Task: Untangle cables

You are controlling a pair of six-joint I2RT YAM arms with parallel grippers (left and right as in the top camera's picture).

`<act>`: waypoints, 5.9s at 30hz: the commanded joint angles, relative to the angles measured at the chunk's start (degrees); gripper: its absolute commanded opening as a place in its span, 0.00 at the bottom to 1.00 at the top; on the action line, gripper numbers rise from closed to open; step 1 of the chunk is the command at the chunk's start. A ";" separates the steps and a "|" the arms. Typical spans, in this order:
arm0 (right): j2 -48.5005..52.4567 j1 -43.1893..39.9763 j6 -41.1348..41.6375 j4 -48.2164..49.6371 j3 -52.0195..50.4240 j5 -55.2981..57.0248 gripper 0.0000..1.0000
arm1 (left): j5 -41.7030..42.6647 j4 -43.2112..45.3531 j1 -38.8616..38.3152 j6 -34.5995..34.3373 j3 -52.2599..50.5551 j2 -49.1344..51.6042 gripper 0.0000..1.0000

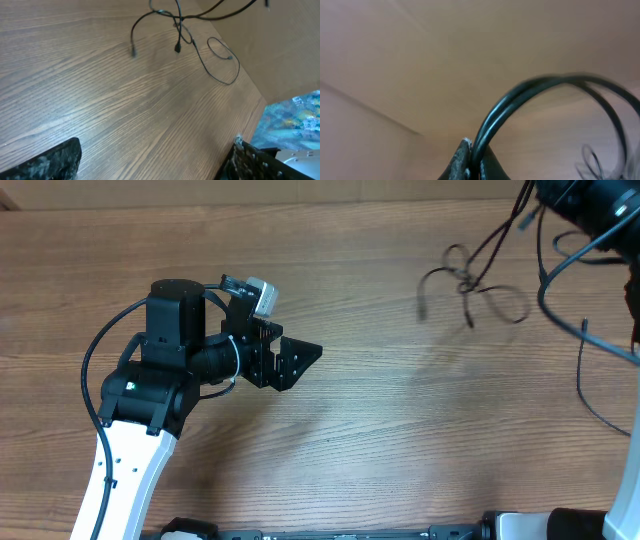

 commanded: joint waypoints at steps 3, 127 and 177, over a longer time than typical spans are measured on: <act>1.36 2.86 -14.51 -10.40 0.96 11.58 0.07 | -0.42 -0.15 -0.37 -1.20 0.55 -0.17 1.00; 22.86 -18.67 -25.92 33.81 7.17 54.16 0.04 | -22.05 -5.07 -0.37 -2.43 0.55 -0.17 1.00; 31.47 -7.63 -9.53 -18.18 6.93 -6.73 1.00 | -22.08 -5.05 -0.37 -2.43 0.55 -0.17 1.00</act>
